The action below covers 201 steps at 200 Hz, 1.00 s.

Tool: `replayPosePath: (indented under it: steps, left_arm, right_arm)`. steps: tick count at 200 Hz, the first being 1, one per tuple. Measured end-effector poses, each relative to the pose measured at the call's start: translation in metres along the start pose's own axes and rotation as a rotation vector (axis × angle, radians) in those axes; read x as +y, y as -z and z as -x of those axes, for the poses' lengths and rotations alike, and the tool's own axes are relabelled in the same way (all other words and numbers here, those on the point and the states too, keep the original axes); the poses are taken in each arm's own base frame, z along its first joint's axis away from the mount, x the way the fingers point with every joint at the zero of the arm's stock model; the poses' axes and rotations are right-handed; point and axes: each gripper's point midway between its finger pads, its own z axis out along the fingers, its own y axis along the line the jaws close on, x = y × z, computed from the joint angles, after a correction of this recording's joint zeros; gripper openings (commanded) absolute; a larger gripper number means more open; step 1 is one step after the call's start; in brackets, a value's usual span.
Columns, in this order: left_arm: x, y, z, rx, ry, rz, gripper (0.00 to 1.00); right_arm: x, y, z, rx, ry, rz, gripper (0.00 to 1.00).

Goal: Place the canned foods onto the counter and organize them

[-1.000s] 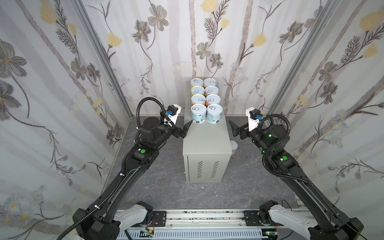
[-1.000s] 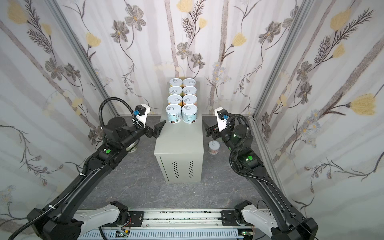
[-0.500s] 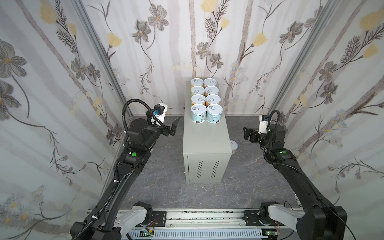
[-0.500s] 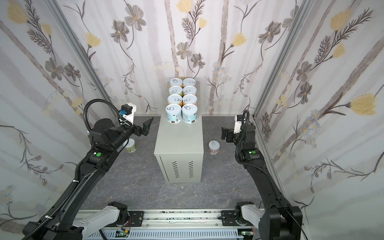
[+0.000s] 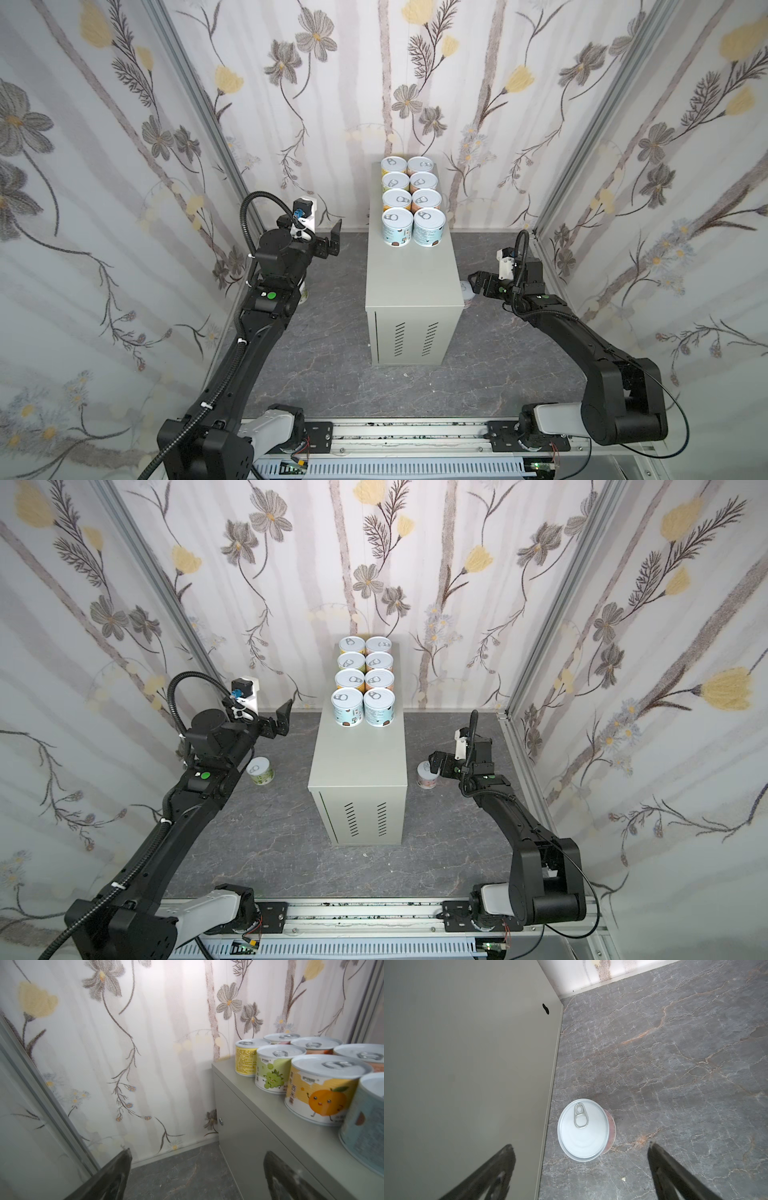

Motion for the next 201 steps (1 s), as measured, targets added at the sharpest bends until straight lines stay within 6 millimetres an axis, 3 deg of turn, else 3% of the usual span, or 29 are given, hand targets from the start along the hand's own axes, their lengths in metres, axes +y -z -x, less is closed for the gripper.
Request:
replayPosePath:
  steps: [31,68,86,119,141,169,201]
  left_arm:
    - [0.021,-0.038,0.014,-0.047,0.054,0.109,1.0]
    - [0.04,-0.089,0.02,-0.066,0.121,0.203,0.98]
    - [0.04,-0.115,0.015,-0.053,0.135,0.211,0.98]
    - [0.033,-0.155,0.003,-0.02,0.132,0.205,0.98]
    - [0.03,-0.176,-0.003,0.0,0.115,0.206,0.99]
    - [0.025,-0.197,-0.011,0.022,0.095,0.201,0.99]
    - [0.017,-0.215,-0.018,0.04,0.067,0.186,1.0]
  right_arm:
    - [0.014,0.017,0.032,-0.108,0.032,0.024,1.0]
    - [0.032,0.044,0.12,-0.366,0.103,0.0,1.0]
    - [0.036,0.049,0.153,-0.461,0.123,-0.014,1.0]
    - [0.044,0.04,0.213,-0.588,0.167,-0.03,1.0]
    - [0.05,0.026,0.242,-0.643,0.203,-0.021,1.0]
    - [0.051,0.001,0.261,-0.654,0.232,-0.023,1.0]
    - [0.064,-0.012,0.283,-0.694,0.278,0.009,1.0]
